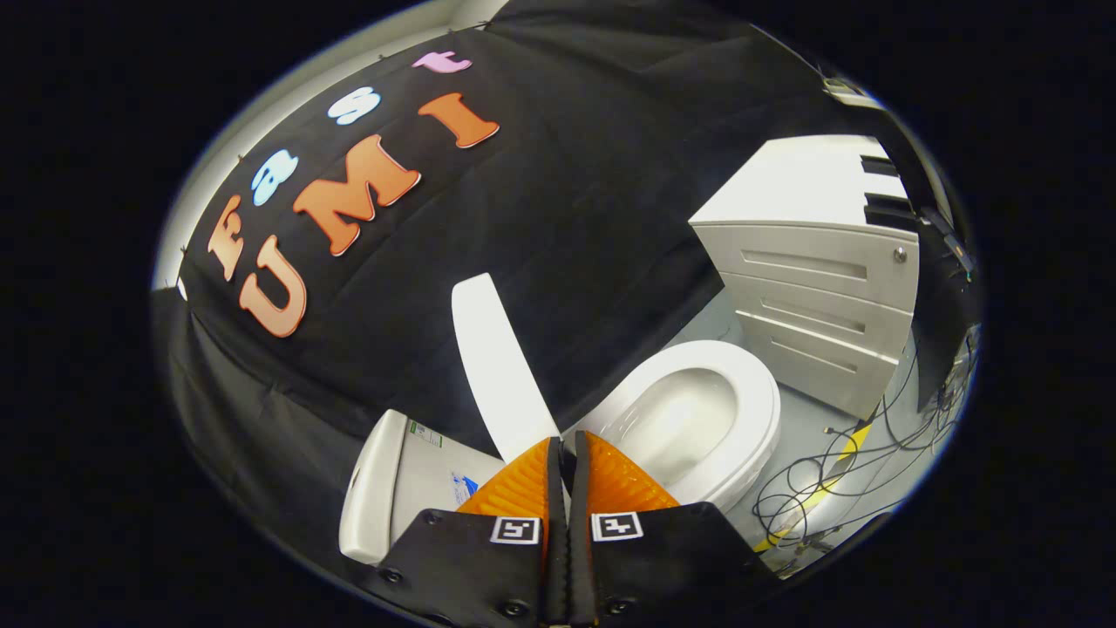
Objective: Open the toilet lid.
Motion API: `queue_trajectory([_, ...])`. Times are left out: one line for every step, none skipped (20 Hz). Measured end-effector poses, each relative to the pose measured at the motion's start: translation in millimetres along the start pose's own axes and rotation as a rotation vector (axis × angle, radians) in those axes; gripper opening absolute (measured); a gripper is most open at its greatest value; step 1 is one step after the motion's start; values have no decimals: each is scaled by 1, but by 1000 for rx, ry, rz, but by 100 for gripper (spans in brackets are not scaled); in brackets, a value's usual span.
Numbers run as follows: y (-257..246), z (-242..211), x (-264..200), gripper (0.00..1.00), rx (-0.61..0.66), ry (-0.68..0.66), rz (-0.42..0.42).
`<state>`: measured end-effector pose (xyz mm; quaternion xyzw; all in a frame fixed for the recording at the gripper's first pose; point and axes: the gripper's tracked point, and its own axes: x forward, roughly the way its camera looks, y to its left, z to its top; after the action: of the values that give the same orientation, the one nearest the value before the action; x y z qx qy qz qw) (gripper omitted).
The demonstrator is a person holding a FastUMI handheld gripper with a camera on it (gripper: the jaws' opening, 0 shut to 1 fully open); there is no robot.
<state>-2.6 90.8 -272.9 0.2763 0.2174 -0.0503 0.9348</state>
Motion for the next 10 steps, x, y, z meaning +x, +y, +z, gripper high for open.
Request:
queue_trajectory([9, -3, -2, 8, -31, -2, -3])
queue_trajectory([18, -5, -4, 8, -57, -3, -5])
queue_trajectory([25, -7, -6, 8, -81, -4, -7])
queue_trajectory([32, -9, -7, 8, -105, -4, -8])
queue_trajectory([39, -12, -9, 8, -126, -5, -9])
queue_trajectory([47, -15, -11, 8, -148, -9, -12])
queue_trajectory([53, -17, -13, 8, -168, -17, -23])
queue_trajectory([59, -19, -14, 8, -190, -28, -35])
queue_trajectory([64, -23, -15, 8, -210, -34, -41])
queue_trajectory([70, -26, -17, 8, -225, -38, -42])
